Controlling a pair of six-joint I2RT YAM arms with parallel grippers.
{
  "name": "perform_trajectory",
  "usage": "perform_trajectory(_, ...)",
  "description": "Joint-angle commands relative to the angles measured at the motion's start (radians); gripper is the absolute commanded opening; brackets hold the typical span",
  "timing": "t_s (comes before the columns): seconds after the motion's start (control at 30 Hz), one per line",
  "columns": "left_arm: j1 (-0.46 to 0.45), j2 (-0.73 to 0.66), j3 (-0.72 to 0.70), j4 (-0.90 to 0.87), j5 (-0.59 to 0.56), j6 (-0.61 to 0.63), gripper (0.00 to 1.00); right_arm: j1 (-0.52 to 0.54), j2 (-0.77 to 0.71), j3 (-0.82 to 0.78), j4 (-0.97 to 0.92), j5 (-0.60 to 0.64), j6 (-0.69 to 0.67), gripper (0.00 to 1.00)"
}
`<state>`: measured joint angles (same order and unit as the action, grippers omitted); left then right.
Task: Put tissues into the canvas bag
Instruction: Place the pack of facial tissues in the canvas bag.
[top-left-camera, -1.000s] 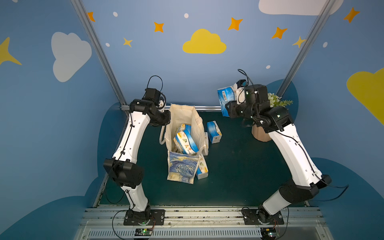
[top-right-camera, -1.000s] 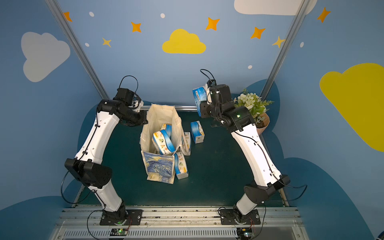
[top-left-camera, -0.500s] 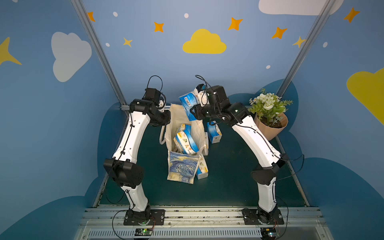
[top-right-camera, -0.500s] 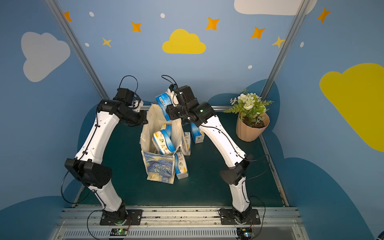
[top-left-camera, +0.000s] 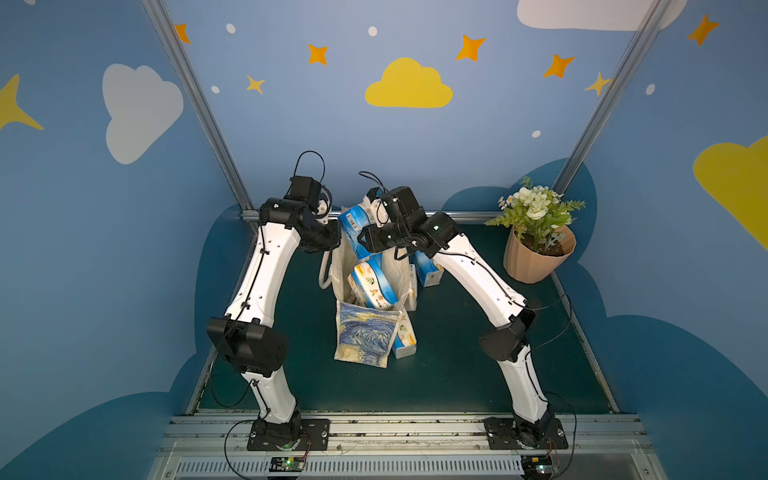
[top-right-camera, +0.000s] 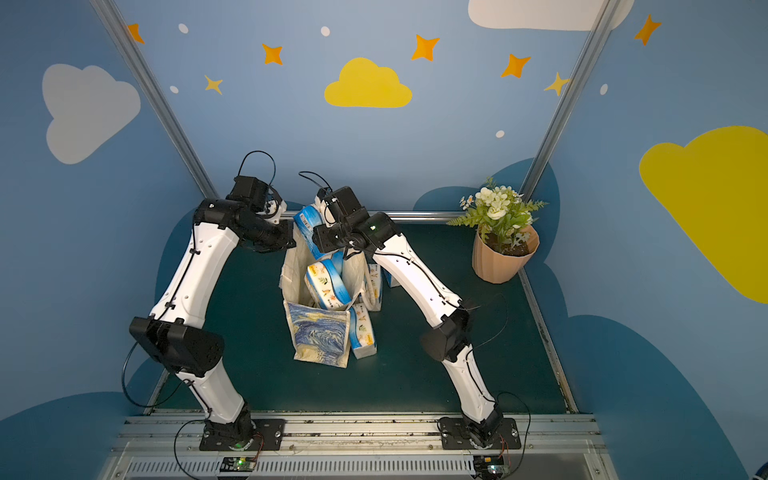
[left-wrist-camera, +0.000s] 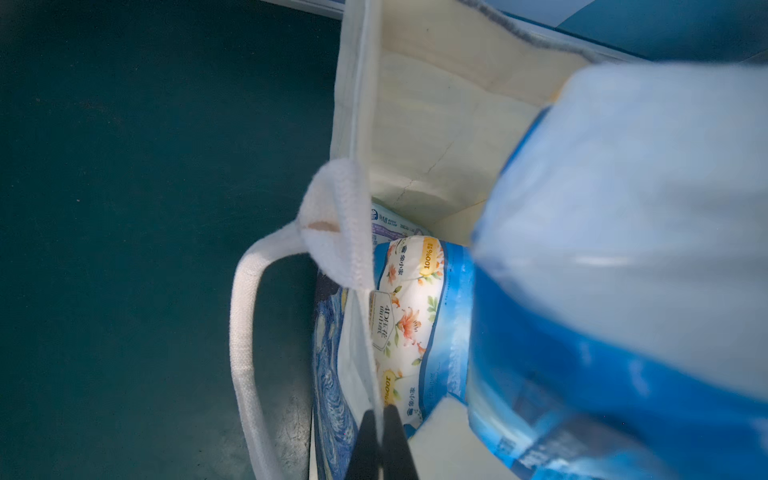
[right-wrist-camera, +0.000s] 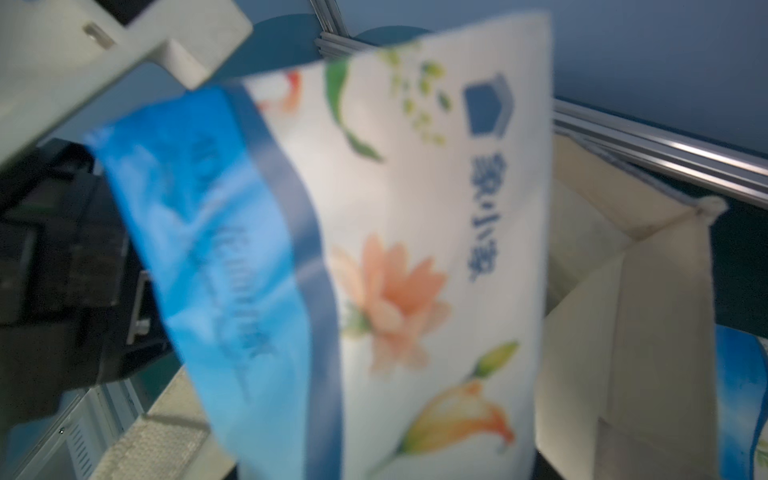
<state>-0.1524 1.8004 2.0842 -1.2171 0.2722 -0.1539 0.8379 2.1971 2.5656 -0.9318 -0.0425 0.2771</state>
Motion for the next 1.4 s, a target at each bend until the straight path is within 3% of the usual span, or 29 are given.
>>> perform_trajectory(0.0,0.008,-0.011,0.007,0.049,-0.013,-0.003,0.04,0.001,-0.005,0.012,-0.035,0.031,0.025,0.54)
perform_trajectory(0.23,0.01,-0.016,-0.008,0.053,-0.005,-0.002,0.04,0.001,-0.002,-0.004,-0.073,0.046,0.044,0.7)
perform_trajectory(0.5,0.019,-0.035,-0.039,0.065,-0.005,-0.002,0.04,0.0,-0.02,-0.007,-0.067,0.034,0.036,0.74)
perform_trajectory(0.7,0.026,-0.045,-0.051,0.071,-0.003,-0.002,0.04,-0.028,-0.154,-0.088,-0.019,0.094,-0.014,0.74)
perform_trajectory(0.8,0.027,-0.048,-0.051,0.074,-0.001,-0.001,0.04,-0.058,-0.29,-0.219,0.014,0.17,-0.029,0.74)
perform_trajectory(1.03,0.028,-0.045,-0.047,0.054,0.012,0.031,0.04,-0.111,-0.727,-0.802,0.13,0.285,-0.107,0.77)
perform_trajectory(1.2,0.031,-0.041,-0.042,0.014,-0.034,0.035,0.04,-0.112,-0.89,-1.091,0.012,0.162,-0.09,0.78)
perform_trajectory(1.37,0.035,-0.048,-0.048,0.025,-0.013,0.02,0.04,-0.024,-0.932,-1.309,-0.001,0.023,-0.032,0.81)
